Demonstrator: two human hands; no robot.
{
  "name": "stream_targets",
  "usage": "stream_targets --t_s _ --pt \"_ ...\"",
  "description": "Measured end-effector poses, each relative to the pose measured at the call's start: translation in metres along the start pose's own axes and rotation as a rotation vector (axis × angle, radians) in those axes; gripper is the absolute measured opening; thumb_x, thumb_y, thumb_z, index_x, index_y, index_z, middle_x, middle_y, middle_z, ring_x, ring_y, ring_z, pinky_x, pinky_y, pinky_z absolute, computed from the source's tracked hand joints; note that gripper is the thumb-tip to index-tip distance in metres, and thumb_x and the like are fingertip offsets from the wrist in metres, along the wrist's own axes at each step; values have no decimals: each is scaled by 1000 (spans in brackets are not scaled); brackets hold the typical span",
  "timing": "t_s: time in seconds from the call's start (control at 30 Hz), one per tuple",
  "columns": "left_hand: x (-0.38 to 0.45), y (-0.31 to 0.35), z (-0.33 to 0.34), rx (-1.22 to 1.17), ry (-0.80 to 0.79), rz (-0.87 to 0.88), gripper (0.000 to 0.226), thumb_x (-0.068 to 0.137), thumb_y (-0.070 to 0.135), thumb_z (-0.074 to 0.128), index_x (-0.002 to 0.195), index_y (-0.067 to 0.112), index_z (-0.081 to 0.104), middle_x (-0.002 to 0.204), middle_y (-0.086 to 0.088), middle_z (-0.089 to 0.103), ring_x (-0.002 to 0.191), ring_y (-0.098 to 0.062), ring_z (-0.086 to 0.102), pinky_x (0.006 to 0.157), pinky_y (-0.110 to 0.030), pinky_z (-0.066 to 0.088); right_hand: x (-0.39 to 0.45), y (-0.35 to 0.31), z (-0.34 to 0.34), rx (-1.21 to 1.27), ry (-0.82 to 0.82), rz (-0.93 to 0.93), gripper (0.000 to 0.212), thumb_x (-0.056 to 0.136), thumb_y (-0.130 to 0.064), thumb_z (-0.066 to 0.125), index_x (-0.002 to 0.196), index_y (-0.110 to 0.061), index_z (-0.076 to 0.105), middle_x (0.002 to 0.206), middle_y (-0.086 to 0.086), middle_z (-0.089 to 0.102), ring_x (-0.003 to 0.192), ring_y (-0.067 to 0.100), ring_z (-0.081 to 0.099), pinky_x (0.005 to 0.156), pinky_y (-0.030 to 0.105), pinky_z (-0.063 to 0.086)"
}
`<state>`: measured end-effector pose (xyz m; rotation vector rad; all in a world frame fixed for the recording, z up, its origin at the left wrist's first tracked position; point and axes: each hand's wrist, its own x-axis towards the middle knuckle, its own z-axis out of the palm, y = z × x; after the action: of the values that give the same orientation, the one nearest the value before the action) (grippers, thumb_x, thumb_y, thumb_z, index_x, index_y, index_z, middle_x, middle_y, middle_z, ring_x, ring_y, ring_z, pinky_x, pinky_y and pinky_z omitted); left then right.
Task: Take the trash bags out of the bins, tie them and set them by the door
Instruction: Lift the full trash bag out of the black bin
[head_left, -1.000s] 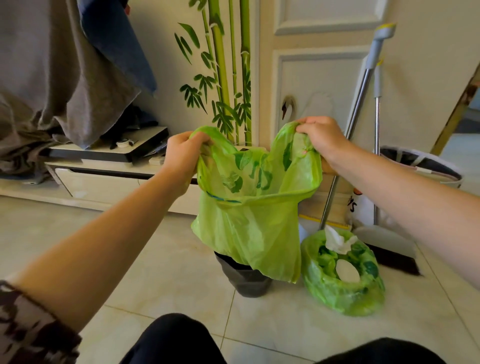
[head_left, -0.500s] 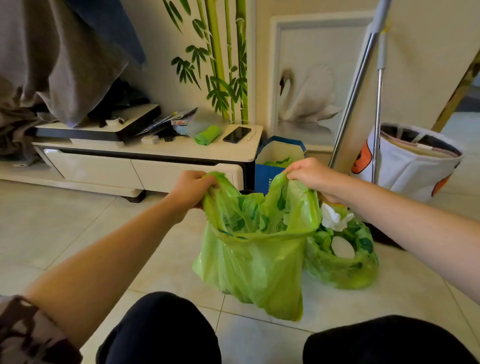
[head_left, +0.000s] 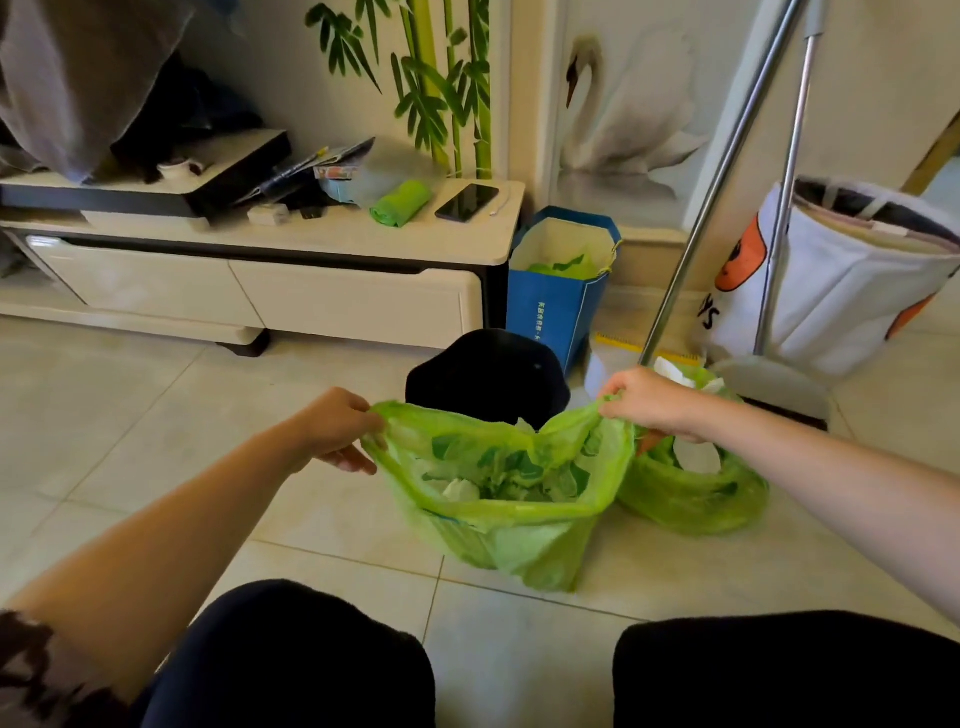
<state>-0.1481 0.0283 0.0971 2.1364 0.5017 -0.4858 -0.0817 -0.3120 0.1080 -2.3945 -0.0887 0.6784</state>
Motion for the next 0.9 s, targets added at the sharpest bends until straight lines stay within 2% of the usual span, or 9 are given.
stream_targets --t_s 0.07,0.17,0.33,0.47,0.57,0.7,0.77,0.9 --pt "5 -9 2 25 -18 -23 21 91 12 53 97 -6 62 93 -14 69 64 -29 73 46 -25 53 3 8 5 -62 -18 18 24 90 -13 50 107 2 60 76 12 53 58 20 54 44 31 55" --pt "12 -20 2 39 -34 -58 23 92 12 52 100 -8 60 94 -17 65 66 -31 74 44 -24 51 5 16 10 -87 -30 50 24 92 -13 50 113 -2 53 72 5 48 51 15 50 37 26 49" --pt "25 -36 -6 35 3 -116 21 91 1 45 109 -1 54 98 -20 68 67 -34 73 43 -26 52 9 33 10 -80 -38 117 28 92 -17 54 119 -12 47 79 4 46 59 15 54 39 24 50" --pt "32 -46 -14 40 65 -163 26 89 -3 39 109 2 55 92 -19 69 67 -35 73 52 -34 59 12 45 10 -186 -68 207 36 94 -12 52 129 -6 45 83 9 52 57 19 59 39 29 53" --pt "33 -52 -18 47 100 -186 21 91 3 43 102 0 61 97 -16 66 66 -34 73 54 -35 60 19 54 10 -204 -48 258 30 95 -8 48 124 -3 48 83 12 54 56 20 59 44 36 57" --pt "35 -54 -20 35 113 -189 19 91 5 47 98 -1 63 94 -17 67 65 -31 74 56 -35 61 25 55 8 -204 -42 255 23 95 -10 49 115 -1 53 80 13 57 54 20 60 41 32 55" --pt "37 -54 -20 17 115 -183 18 91 5 49 100 -2 63 93 -19 68 65 -30 74 55 -33 61 28 52 8 -199 -56 249 19 94 -13 52 109 -1 55 79 13 57 55 21 62 43 34 57" --pt "41 -52 -18 -30 93 -163 16 90 11 61 97 -2 64 91 -19 71 67 -29 74 51 -28 59 31 48 11 -83 -114 246 21 92 -15 56 110 -4 53 94 13 58 67 23 67 51 36 59"
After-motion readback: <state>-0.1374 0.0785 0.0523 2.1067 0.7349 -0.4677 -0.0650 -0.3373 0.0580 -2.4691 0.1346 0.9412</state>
